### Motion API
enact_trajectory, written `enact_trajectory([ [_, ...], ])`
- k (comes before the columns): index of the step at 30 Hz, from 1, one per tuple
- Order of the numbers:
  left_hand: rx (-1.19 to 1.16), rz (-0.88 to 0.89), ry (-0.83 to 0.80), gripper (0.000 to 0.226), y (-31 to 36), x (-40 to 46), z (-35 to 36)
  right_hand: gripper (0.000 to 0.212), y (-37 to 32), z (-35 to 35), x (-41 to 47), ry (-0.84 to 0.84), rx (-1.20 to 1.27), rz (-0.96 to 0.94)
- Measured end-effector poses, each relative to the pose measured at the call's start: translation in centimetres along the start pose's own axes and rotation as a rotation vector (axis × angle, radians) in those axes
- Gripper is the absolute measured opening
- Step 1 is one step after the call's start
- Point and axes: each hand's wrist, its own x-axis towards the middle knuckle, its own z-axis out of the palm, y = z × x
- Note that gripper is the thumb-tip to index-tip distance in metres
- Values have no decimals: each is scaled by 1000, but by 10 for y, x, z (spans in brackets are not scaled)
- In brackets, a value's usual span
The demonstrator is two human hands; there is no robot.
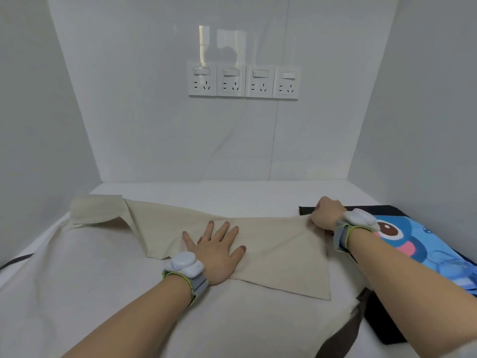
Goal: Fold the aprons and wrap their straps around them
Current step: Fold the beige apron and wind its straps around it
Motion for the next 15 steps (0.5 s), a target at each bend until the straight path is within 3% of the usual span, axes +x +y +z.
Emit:
enact_trajectory([
  [2, -54, 16, 22, 61, -2, -1, -6, 28, -11, -5, -11, 124, -136, -169],
  [4, -130, 41, 83, 53, -9, 0, -18, 28, -31, -1, -25, 200, -114, -399],
  [9, -155, 66, 301, 46, -49, -4, -57, 41, -89, 61, -76, -87, -12, -648],
  [15, 221, -9, 288, 71, -168, -52, -98, 57, -139, 123, -109, -178, -82, -779],
])
